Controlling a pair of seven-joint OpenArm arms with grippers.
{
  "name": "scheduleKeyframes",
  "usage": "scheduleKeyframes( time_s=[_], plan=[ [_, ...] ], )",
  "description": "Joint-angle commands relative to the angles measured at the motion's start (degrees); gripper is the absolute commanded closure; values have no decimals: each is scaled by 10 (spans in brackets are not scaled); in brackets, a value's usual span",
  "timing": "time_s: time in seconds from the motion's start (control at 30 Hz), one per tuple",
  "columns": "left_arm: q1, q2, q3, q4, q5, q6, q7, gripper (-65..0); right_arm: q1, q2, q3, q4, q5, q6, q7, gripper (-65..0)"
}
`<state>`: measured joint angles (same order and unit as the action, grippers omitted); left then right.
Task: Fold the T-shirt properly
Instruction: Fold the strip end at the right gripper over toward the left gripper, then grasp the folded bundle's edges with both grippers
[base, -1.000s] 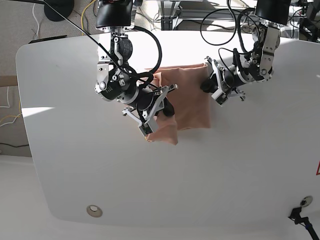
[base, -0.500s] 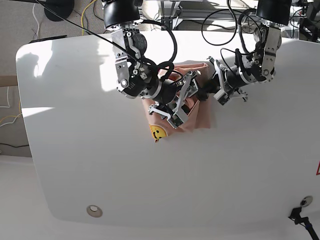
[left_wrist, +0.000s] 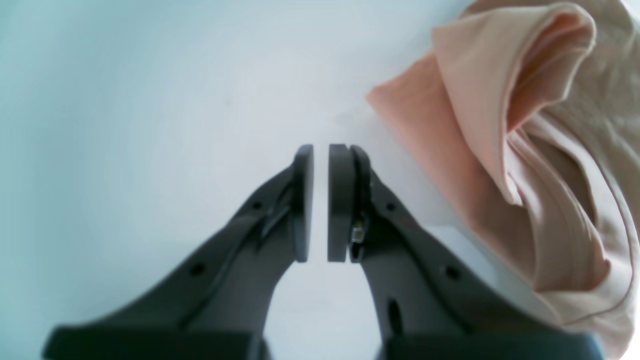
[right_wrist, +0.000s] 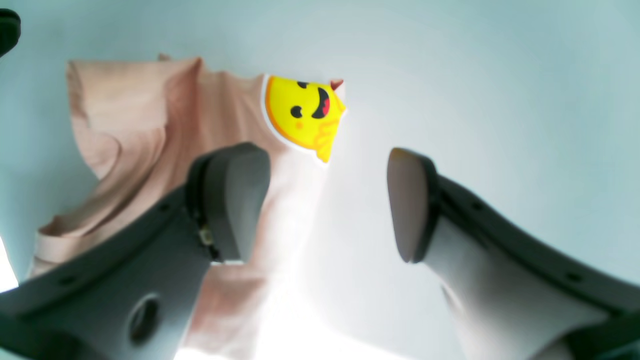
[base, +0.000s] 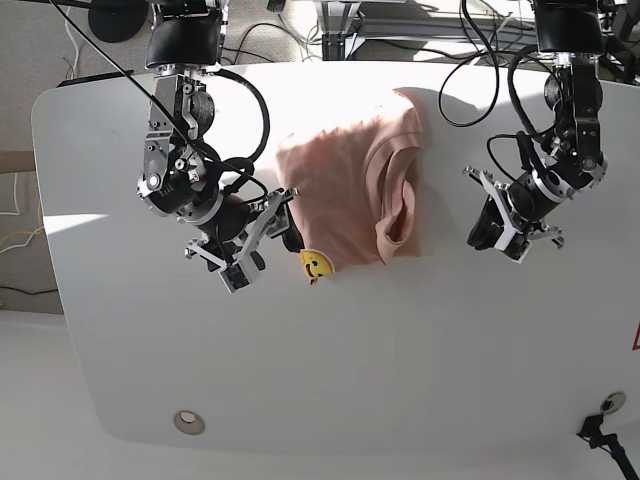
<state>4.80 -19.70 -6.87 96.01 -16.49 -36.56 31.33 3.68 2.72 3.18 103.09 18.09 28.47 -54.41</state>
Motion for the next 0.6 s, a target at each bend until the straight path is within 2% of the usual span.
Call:
scheduleKeyframes(
  time_s=[0.0, 0.07, 0.23, 0.33, 0.47, 0.57],
  plan=[
    [-8, -7, -4, 14, -10, -1, -11, -39, 6, 1, 0, 10, 4, 0, 9, -388],
    [-7, -2, -4, 34, -10, -1, -11, -39, 7, -11, -1, 10, 5, 0, 9, -388],
    [14, 40, 0, 127, -10, -2, -11, -42, 24, -61, -2, -18, 5, 1, 9, -388],
    [23, 49, 37, 142, -10, -2, -10, -63, 42, -80, -2, -61, 5, 3, 14, -388],
    [49, 50, 73, 140, -10, -2, -10, -63, 52, -92, -2, -112, 5, 4, 58, -388],
    [59, 50, 89, 140, -10, -2, -10, -63, 63, -93, -2, -151, 8, 4, 67, -382]
  ],
)
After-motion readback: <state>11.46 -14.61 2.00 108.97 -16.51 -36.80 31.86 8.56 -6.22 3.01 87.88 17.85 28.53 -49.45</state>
